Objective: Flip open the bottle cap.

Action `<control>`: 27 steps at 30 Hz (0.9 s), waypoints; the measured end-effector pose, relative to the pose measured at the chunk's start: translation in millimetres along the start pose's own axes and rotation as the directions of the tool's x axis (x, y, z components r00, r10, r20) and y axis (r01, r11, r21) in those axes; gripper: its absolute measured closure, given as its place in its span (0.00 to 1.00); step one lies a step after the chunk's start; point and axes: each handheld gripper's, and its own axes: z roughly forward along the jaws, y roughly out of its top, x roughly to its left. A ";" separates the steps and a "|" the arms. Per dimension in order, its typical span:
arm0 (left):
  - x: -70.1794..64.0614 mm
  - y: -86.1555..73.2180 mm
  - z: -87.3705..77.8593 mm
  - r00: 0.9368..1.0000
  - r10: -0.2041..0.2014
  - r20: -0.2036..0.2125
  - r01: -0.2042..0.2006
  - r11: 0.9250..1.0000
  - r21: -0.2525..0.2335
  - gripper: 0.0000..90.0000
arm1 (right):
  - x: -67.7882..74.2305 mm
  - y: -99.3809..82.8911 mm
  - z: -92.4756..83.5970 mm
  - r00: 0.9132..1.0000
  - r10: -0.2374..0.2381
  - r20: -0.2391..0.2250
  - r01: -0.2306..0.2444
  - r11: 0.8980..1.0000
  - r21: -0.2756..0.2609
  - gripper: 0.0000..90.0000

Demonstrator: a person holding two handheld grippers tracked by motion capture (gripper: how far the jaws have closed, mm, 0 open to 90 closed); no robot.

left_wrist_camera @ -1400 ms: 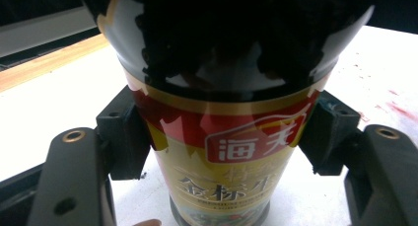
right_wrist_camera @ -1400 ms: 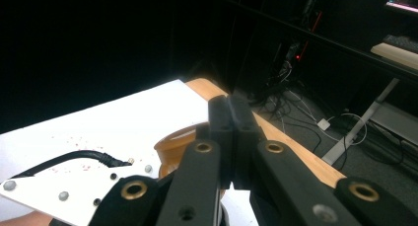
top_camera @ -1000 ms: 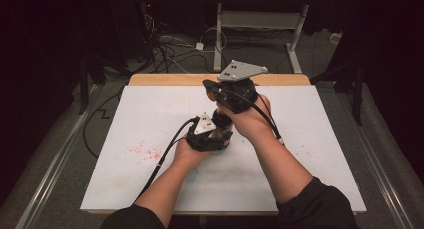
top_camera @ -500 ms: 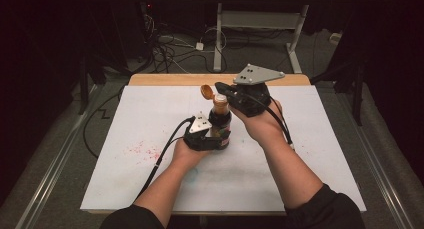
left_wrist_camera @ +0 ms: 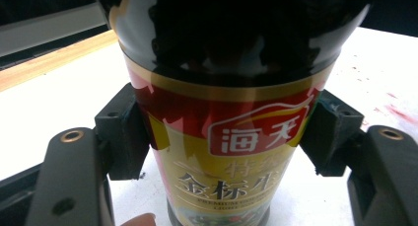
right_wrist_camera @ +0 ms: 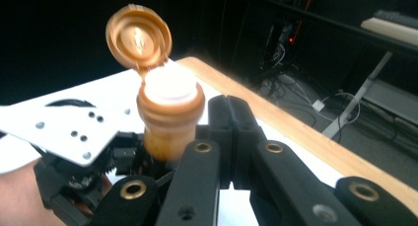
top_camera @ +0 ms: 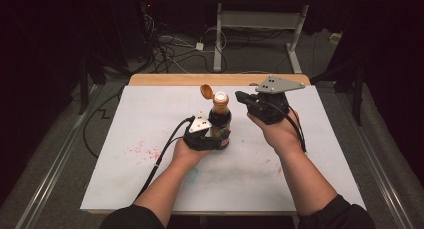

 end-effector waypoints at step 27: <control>0.0 1.0 -0.4 1.000 -0.003 -0.003 0.003 1.000 0.005 0.31 | -7.8 -116.9 27.6 0.993 0.115 0.001 -0.114 0.981 0.157 1.00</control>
